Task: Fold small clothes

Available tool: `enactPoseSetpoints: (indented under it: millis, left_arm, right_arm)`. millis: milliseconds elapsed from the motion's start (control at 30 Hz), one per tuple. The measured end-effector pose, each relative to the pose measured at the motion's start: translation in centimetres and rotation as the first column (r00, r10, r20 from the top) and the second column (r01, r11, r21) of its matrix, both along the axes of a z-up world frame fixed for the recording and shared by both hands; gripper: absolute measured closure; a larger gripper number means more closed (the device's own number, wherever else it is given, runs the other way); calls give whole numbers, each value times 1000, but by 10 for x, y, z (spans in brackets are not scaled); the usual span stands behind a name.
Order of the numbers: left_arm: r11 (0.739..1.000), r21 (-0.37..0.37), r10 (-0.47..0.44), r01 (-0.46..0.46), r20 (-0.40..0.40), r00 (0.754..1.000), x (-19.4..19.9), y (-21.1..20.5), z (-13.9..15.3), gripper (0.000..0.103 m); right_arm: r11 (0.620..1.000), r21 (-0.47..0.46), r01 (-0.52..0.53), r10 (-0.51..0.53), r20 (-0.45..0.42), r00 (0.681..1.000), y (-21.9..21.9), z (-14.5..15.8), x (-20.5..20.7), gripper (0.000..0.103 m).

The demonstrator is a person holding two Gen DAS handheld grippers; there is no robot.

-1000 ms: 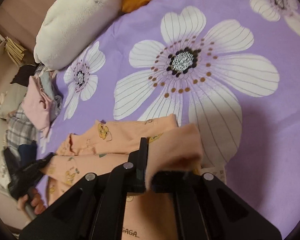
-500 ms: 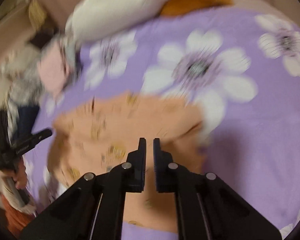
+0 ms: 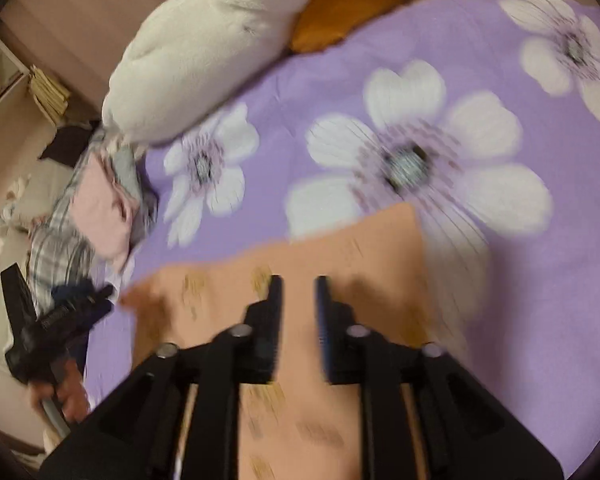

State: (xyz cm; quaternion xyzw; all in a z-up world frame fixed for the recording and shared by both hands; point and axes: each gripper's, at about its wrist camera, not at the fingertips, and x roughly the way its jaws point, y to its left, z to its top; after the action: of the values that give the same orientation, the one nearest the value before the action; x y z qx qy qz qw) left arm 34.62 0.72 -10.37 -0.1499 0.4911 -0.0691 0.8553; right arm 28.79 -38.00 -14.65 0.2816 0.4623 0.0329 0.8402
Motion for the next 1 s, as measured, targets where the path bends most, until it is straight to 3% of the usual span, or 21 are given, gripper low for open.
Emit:
enactPoseSetpoints:
  millis: [33,100,233,367,433,500,567,633,700,800,900,967,1000]
  left_arm:
    - [999,-34,-18,18,1,1000,-14,13,1,32]
    - [993,-108,-40,41,8,999,-45,33,1,30]
    - [946,-322,-55,29,-71,996,-94,51,-21,10]
    - [882,-471,-86,6,-148,985,-124,47,-52,10]
    - [853,-522,-142,-2,-235,962,-131,32,-74,10]
    - [833,-552,-184,27,-231,955,-126,12,-89,10]
    - [838,-543,-152,46,-152,977,-119,0,-87,10]
    - [846,-530,-105,56,-63,992,-109,-11,-85,10]
    - [859,-511,-66,35,-42,997,-99,-21,-87,10]
    - [854,-520,-22,24,10,1000,-89,-31,-87,10]
    - [852,-523,48,-34,13,999,-77,-36,-92,17]
    - [879,-470,87,-80,-6,996,-72,-39,-96,52]
    - [899,-424,113,-106,-8,994,-71,-38,-98,64]
  right_arm:
    - [1000,11,25,-24,-18,1000,-7,1,-21,56]
    - [995,77,69,-67,-26,997,-15,0,-52,40]
    - [975,184,125,-111,-88,990,-9,-8,-116,37]
    - [977,190,101,-75,-138,988,24,-16,-147,35]
    - [969,218,121,-79,-190,979,38,-29,-155,35]
    - [948,304,89,-42,-156,987,51,-45,-147,37]
    - [932,323,163,-112,-172,979,53,-56,-139,38]
    - [893,402,203,-177,-101,979,54,-67,-129,40]
    - [864,433,256,-237,-98,966,54,-78,-122,41]
    - [823,486,294,-316,-39,948,51,-83,-115,40]
    - [820,482,309,-346,-13,938,52,-85,-100,48]
    - [822,459,337,-369,-21,929,52,-92,-93,73]
    - [834,428,348,-372,-31,928,51,-95,-93,96]
